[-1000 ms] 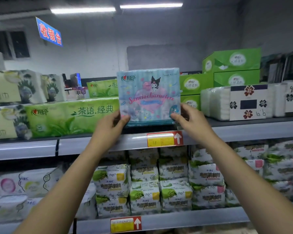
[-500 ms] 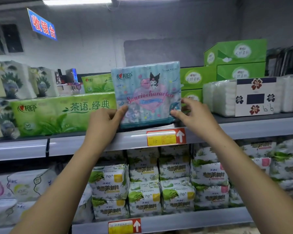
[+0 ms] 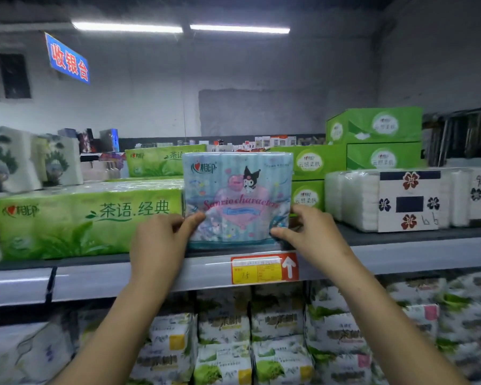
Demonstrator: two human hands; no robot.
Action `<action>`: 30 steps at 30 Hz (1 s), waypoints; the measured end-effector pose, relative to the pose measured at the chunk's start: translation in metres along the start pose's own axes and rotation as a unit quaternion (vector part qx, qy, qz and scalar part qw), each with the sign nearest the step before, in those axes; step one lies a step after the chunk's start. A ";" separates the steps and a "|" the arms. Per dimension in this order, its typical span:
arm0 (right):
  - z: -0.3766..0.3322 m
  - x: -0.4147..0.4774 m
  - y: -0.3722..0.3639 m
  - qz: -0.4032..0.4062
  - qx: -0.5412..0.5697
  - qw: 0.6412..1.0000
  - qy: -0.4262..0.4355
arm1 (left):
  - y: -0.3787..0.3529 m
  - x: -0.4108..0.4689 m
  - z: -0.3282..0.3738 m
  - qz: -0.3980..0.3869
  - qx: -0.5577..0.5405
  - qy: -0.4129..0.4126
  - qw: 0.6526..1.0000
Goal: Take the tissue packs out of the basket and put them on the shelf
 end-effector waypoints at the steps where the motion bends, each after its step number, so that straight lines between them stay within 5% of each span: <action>1: 0.000 0.000 0.001 -0.003 -0.002 1.000 0.003 | 0.000 0.001 0.000 -0.010 0.007 0.001 1.000; 9: 0.002 -0.004 0.007 -0.063 -0.022 0.998 0.013 | 0.010 -0.004 0.008 -0.069 0.079 -0.024 0.994; 14: 0.001 -0.004 0.011 -0.049 0.043 0.998 -0.001 | 0.013 -0.003 0.004 -0.085 0.023 0.002 0.996; 22: -0.003 -0.005 0.005 -0.004 0.023 1.000 0.013 | 0.018 0.008 0.014 -0.122 0.102 0.041 0.986; 27: -0.001 -0.013 -0.005 0.031 -0.007 0.999 0.020 | 0.020 -0.004 0.030 -0.109 0.258 0.012 0.960; 30: -0.004 -0.018 -0.004 0.084 0.012 0.996 0.016 | 0.033 -0.013 0.036 -0.032 0.185 0.025 0.982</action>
Point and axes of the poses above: each hand's wrist, its own x-axis towards the middle knuckle, its own y-axis out of the back of the hand, z = x × y, the point moved 3 cm from there along x, towards the middle knuckle, and after that the axes turned 6 degrees about x, right-handed, at the moved point
